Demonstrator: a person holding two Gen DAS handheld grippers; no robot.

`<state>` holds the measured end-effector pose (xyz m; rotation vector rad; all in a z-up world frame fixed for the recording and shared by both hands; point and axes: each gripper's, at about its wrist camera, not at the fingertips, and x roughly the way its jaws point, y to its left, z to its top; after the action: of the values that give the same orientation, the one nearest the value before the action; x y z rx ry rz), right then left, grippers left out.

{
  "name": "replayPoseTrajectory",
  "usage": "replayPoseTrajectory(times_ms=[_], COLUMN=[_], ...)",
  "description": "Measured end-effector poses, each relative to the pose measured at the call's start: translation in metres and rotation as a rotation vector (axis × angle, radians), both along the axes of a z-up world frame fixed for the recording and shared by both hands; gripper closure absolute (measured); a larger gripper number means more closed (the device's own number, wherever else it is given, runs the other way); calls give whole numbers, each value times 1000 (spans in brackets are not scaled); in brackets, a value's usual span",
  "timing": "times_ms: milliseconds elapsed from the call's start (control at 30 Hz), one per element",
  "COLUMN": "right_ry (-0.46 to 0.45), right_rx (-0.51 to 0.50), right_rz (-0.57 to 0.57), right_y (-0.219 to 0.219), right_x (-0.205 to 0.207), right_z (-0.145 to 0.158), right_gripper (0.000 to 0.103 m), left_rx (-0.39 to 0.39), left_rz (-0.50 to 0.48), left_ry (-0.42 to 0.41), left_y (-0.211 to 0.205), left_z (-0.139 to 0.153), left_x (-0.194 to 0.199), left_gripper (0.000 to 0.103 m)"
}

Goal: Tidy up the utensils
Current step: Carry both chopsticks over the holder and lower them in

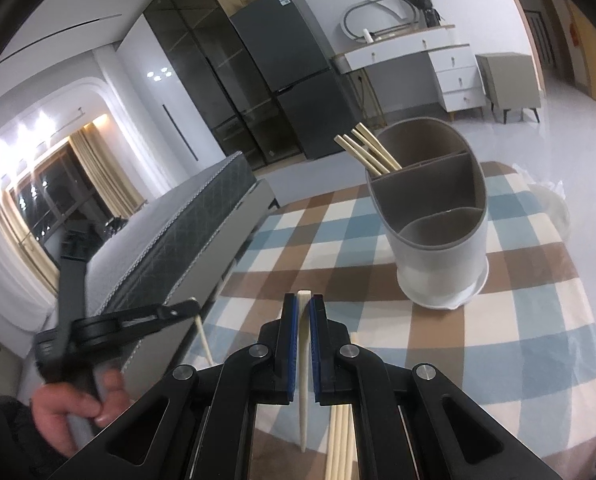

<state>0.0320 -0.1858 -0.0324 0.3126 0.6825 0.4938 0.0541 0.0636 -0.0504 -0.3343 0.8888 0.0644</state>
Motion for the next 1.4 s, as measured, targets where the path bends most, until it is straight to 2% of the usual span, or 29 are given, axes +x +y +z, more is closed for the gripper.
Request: replayPoseTrajectory(times_ms=[233, 533, 800, 867, 933, 1100, 1400], right_ry=[-61, -106, -191, -218, -241, -303, -396], right_rx=[-41, -39, -60, -72, -84, -140, -247], right_rz=[-30, -76, -127, -139, -146, -130, -50], right_y=[-1, -18, -54, -68, -79, -91, -74], right_x=[-21, -26, -14, -7, 1, 30, 99], right_z=[13, 37, 84, 102, 121, 162, 210], right_gripper=[98, 98, 98, 98, 98, 98, 98], left_rx=[7, 22, -48, -83, -85, -171, -244], left_rz=[-84, -234, -350, -374, -391, -380, -344], left_ry=[-53, -105, -171, -185, -200, -244, -289], left_y=[-15, -50, -92, -101, -109, -113, -111], left_z=[13, 56, 108, 124, 137, 171, 188], left_x=[-13, -16, -8, -1, 7, 41, 104], left_gripper=[101, 102, 102, 102, 102, 102, 102])
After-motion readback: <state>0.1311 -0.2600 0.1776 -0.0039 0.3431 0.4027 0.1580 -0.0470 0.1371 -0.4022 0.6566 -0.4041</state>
